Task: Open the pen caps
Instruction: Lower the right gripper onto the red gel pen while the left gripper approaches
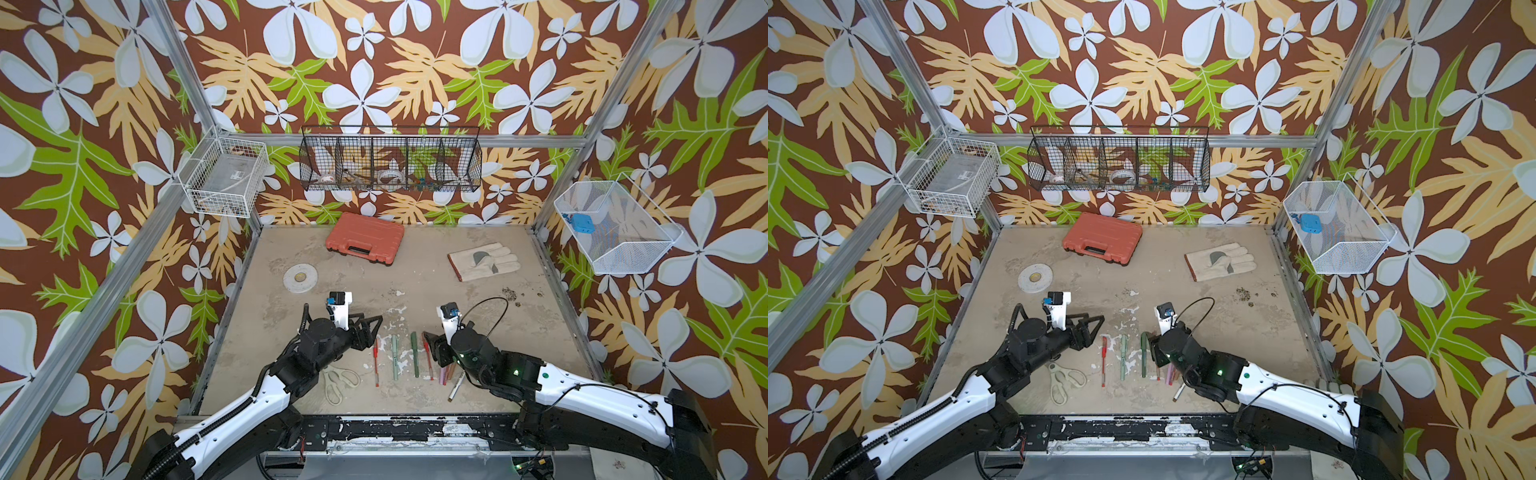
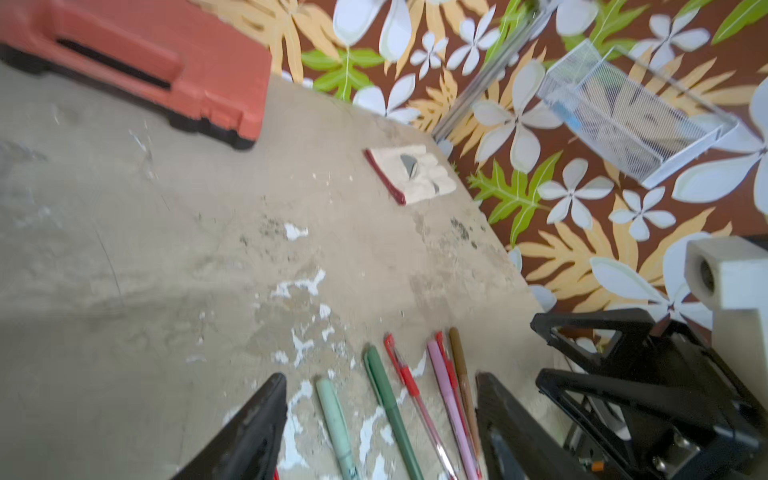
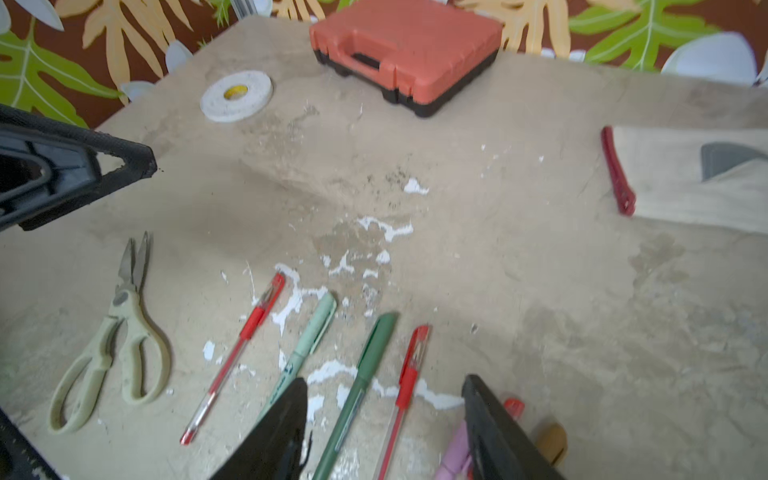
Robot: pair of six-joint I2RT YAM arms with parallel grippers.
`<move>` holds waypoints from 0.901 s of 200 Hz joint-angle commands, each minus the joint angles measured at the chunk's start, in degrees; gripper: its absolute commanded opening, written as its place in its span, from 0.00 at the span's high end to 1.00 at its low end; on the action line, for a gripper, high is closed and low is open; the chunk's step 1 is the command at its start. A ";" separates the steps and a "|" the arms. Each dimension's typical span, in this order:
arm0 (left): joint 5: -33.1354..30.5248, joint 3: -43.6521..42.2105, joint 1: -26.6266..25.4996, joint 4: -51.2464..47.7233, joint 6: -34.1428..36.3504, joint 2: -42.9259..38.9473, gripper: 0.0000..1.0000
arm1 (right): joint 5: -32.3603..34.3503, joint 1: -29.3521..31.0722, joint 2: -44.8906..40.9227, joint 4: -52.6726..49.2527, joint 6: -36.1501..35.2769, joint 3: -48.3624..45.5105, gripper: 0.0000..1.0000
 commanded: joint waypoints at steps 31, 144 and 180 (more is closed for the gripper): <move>4.21 -3.54 -1.47 -1.66 -1.63 -1.31 0.32 | -3.06 0.50 -1.88 -5.83 9.28 -4.04 0.42; 13.12 -1.82 -4.32 4.00 -0.89 12.76 0.48 | -7.15 -1.39 15.99 -3.14 7.02 1.52 0.49; 12.01 -2.18 -4.50 3.98 -0.88 11.93 0.48 | -9.92 -4.00 20.09 -2.55 6.17 3.21 0.59</move>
